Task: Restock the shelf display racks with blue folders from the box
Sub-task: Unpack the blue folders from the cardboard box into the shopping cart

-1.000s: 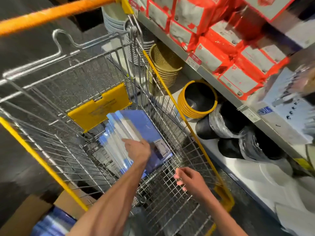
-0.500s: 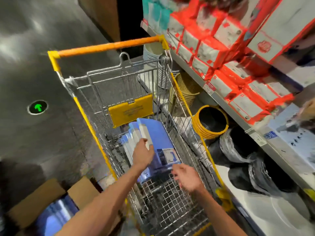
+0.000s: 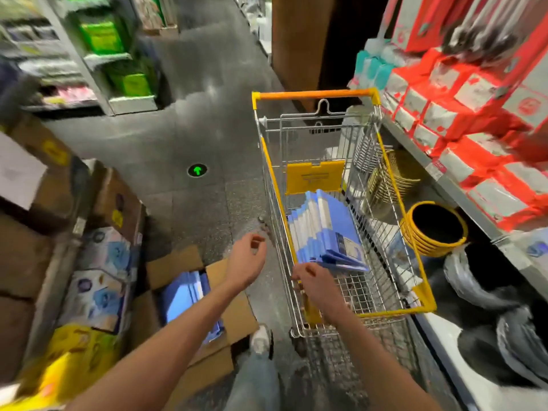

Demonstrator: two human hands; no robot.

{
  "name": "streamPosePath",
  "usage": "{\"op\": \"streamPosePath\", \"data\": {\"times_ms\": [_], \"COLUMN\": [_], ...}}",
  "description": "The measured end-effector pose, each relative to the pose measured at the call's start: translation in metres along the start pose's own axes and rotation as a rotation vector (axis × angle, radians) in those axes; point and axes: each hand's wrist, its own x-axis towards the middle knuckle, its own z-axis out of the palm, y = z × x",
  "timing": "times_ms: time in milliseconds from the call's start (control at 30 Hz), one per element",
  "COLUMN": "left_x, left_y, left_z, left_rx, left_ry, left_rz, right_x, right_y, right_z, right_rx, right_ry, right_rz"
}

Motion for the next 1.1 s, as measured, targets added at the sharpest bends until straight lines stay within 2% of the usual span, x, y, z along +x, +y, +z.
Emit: {"op": "streamPosePath", "data": {"times_ms": [400,533,767,867,1100], "left_x": [-0.117,-0.135,-0.111,-0.081,-0.021], "left_y": [-0.131,-0.196,-0.305,-0.356,-0.441], "left_z": [-0.126,-0.168,-0.214,-0.232,-0.237], "left_rx": [0.007,-0.058,-0.111,-0.141,-0.133], "left_ry": [0.102,0.166,0.159,0.077,-0.068], "left_rz": [-0.248,-0.375,-0.484,-0.532,-0.601], "right_x": [-0.041,-0.041,-0.006,0.022,0.086], "right_y": [0.003,0.004,0.013,0.02,0.052], "right_z": [0.167,0.246,0.366,0.416,0.468], "right_rx": [-0.148,-0.228,-0.378,-0.416,-0.404], "right_ry": [-0.32,-0.423,-0.417,-0.38,-0.265], "right_rz": [-0.022,0.05,0.182,0.246,0.363]}}
